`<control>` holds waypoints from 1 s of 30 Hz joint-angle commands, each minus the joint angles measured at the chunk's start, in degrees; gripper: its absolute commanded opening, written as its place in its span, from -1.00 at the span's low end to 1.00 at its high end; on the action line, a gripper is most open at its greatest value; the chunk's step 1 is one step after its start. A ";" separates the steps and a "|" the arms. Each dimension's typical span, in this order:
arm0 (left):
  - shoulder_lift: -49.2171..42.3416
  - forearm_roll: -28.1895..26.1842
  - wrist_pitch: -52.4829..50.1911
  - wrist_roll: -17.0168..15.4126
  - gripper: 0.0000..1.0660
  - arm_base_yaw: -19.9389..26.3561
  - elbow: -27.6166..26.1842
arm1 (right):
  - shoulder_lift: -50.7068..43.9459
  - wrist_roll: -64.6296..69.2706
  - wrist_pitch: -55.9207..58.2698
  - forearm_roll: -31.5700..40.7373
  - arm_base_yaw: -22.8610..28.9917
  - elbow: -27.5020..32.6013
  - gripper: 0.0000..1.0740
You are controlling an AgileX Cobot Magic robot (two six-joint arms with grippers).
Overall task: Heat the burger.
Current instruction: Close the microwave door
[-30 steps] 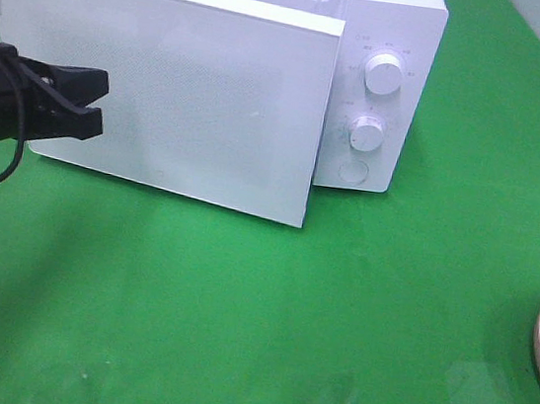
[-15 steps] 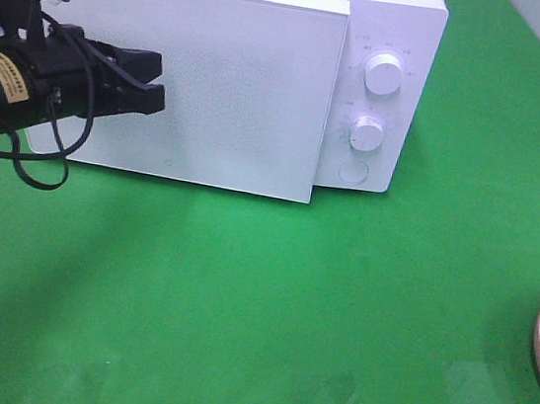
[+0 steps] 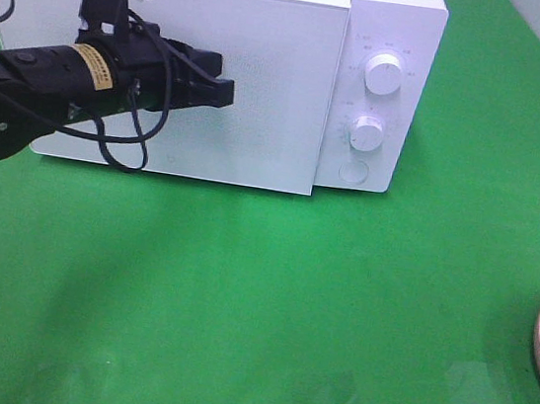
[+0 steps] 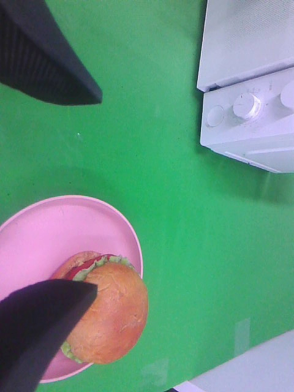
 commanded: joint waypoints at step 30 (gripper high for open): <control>5.61 -6.30 15.18 0.97 -1.00 -6.47 -15.70 | -1.55 0.11 -0.40 -0.23 -0.11 0.11 0.37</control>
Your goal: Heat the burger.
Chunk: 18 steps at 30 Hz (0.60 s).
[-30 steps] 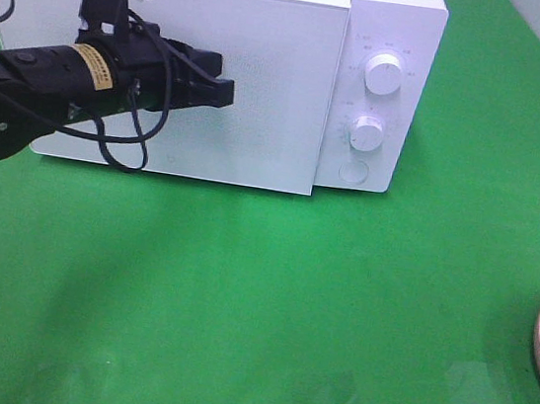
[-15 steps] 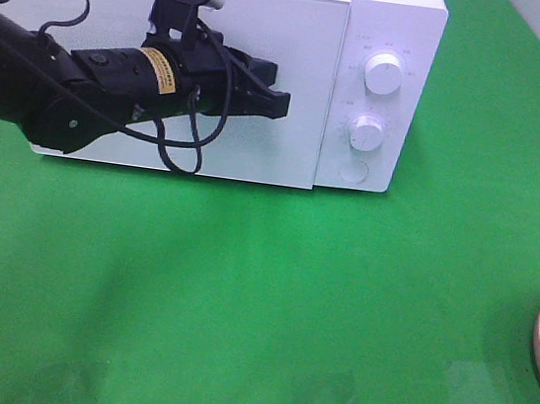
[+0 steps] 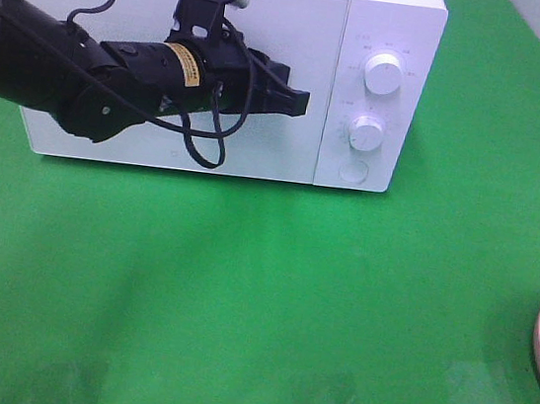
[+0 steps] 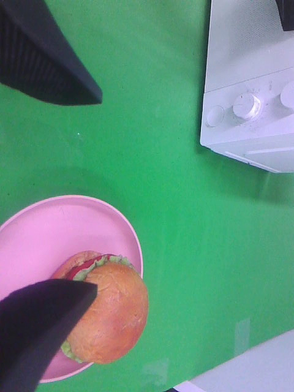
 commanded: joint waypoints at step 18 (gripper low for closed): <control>-6.88 -2.52 46.41 -0.69 0.88 -13.69 -1.55 | -1.55 0.06 -0.40 -0.23 -0.11 0.11 0.37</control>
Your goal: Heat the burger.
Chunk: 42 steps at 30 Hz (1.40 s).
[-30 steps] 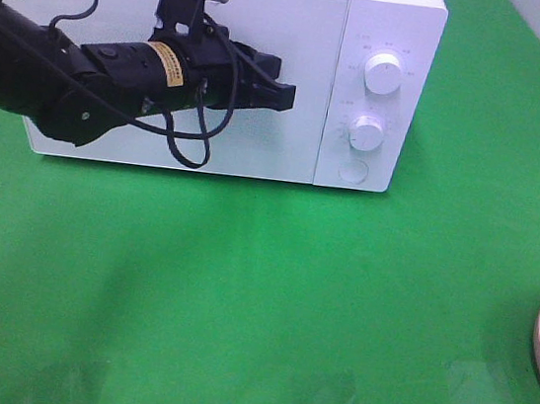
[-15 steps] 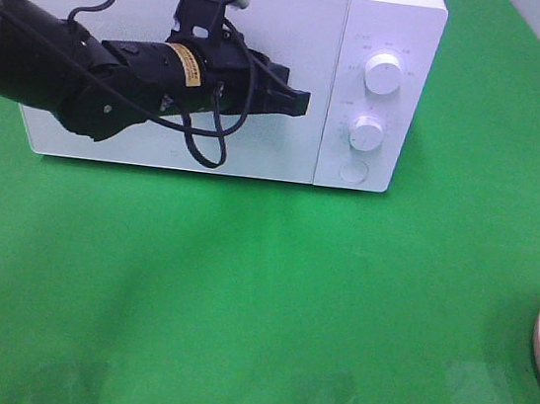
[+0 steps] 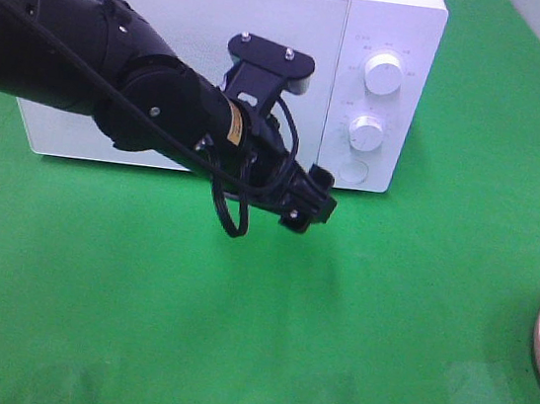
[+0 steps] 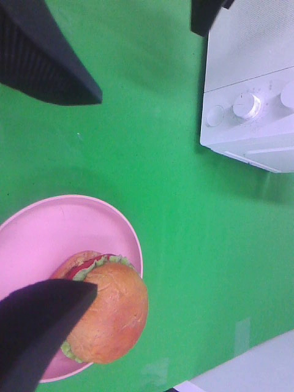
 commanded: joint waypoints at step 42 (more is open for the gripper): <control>-36.44 -15.99 62.91 18.96 0.87 47.73 1.38 | -1.55 0.06 -0.40 -0.23 -0.11 0.11 0.37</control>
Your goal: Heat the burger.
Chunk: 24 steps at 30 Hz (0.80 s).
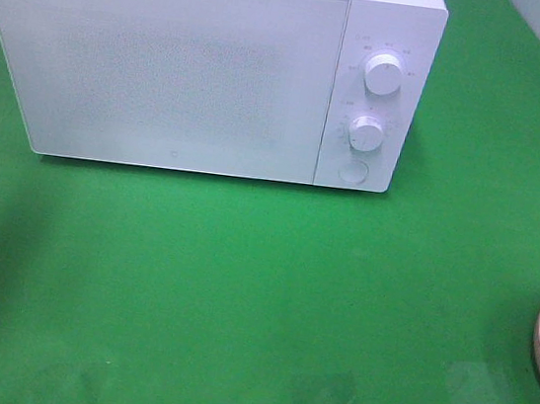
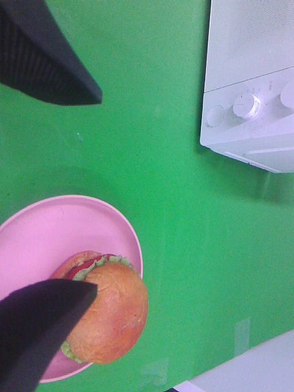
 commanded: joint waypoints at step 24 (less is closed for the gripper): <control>-42.00 -0.46 -3.27 2.23 0.87 5.16 32.54 | -1.55 0.00 -0.40 -0.23 -0.11 0.11 0.37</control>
